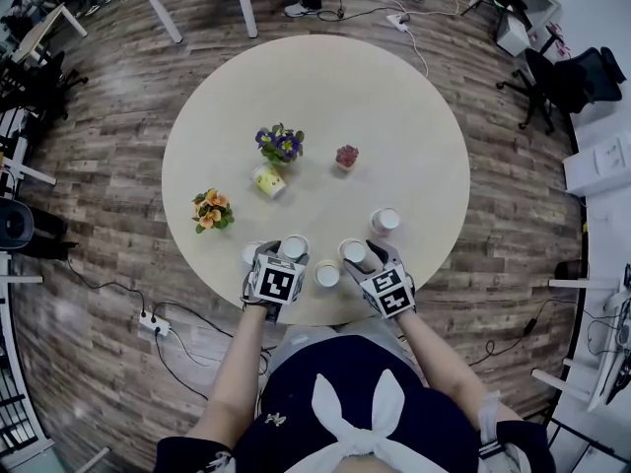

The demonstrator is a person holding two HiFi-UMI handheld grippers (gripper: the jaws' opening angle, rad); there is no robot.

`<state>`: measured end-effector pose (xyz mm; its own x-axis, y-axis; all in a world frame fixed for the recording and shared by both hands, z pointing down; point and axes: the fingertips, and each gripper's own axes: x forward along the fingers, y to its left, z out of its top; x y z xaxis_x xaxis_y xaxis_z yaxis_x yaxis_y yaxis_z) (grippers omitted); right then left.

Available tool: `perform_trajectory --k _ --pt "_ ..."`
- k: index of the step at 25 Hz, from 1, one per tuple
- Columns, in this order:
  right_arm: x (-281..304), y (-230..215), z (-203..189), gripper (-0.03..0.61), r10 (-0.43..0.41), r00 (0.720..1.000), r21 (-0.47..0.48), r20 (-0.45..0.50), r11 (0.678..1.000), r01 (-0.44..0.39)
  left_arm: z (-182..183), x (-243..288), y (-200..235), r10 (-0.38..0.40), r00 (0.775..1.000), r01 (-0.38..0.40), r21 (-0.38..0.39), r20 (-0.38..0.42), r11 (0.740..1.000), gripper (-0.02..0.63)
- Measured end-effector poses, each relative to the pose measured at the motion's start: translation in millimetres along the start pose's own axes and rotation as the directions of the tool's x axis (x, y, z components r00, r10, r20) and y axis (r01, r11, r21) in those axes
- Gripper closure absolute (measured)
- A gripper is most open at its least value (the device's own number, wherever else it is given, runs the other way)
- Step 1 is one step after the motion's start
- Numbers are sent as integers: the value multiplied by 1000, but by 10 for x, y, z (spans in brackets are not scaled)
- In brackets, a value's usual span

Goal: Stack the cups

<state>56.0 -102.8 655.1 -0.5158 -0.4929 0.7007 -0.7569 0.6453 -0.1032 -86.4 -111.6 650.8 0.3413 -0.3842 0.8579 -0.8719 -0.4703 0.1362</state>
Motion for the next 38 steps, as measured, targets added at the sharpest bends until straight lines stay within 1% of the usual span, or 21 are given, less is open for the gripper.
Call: perform_trajectory --k 4,6,10,16,20,24,29,33,38 --pt "8 14 -12 319 -9 1000 -7 -14 1000 9 -20 29 14 24 1000 -24 29 -6 999 331" --pt "3 17 -15 338 -13 1000 -5 -16 1000 13 -24 32 25 40 999 -41 43 1 998 370" --pt "-27 9 -23 339 -24 1000 1 -12 1000 24 -36 -13 42 56 998 -57 42 23 997 370" --pt "-158 38 -115 339 -40 999 -14 -14 999 40 -149 -228 -30 50 998 -53 57 45 997 370" --pt "-204 38 -225 339 -58 998 -24 -15 998 58 -337 -251 -110 30 999 -31 59 28 998 370" --pt "-244 89 -293 339 -56 998 -5 -28 998 56 -464 -238 -181 20 1000 -21 63 14 998 370" --pt "-263 159 -320 339 -40 999 -5 -35 999 40 -536 -218 -274 14 1000 -13 81 -1 997 370" --pt "-258 160 -313 339 -48 999 -19 -26 999 47 -556 -210 -302 17 1000 -17 79 2 997 370" --pt "-241 180 -303 339 -43 999 -15 -30 999 42 -545 -198 -326 10 1000 -11 79 7 997 370"
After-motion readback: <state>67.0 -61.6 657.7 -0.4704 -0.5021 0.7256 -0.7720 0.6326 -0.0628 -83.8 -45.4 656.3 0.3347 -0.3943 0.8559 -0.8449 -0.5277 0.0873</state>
